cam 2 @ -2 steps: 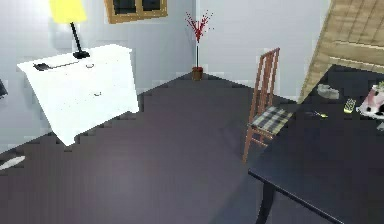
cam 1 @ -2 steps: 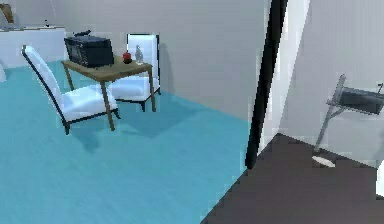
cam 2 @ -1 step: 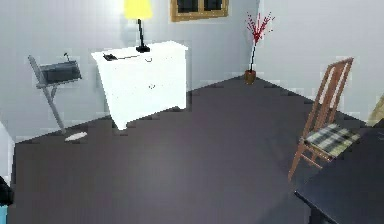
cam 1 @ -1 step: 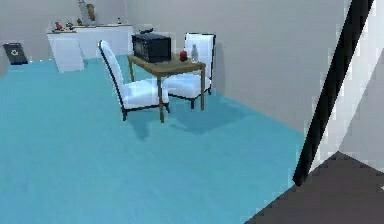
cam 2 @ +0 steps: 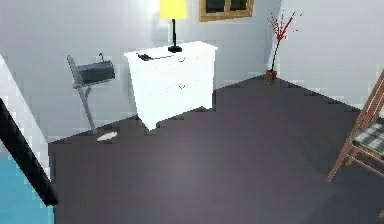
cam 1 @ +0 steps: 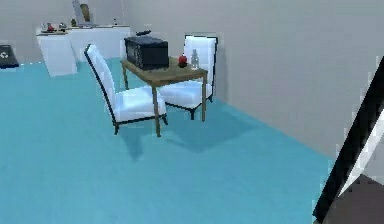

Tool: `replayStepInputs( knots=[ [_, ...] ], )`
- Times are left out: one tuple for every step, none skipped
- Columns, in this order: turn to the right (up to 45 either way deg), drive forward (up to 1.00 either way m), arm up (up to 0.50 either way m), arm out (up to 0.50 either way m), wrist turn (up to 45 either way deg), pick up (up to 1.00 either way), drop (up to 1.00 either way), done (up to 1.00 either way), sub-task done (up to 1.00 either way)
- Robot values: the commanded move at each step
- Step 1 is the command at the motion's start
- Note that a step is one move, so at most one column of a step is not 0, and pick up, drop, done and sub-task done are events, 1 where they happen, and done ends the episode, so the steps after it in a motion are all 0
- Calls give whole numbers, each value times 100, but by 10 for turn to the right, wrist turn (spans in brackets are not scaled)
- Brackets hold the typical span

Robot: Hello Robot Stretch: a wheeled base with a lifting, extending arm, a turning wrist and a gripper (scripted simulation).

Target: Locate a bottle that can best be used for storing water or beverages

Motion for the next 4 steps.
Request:
replayStepInputs(
  knots=[
    [-60,0,0,0,0,0,0,0,0],
    [0,100,0,0,0,0,0,0,0],
    [-60,0,0,0,0,0,0,0,0],
    [0,65,0,0,0,0,0,0,0]
  ],
)
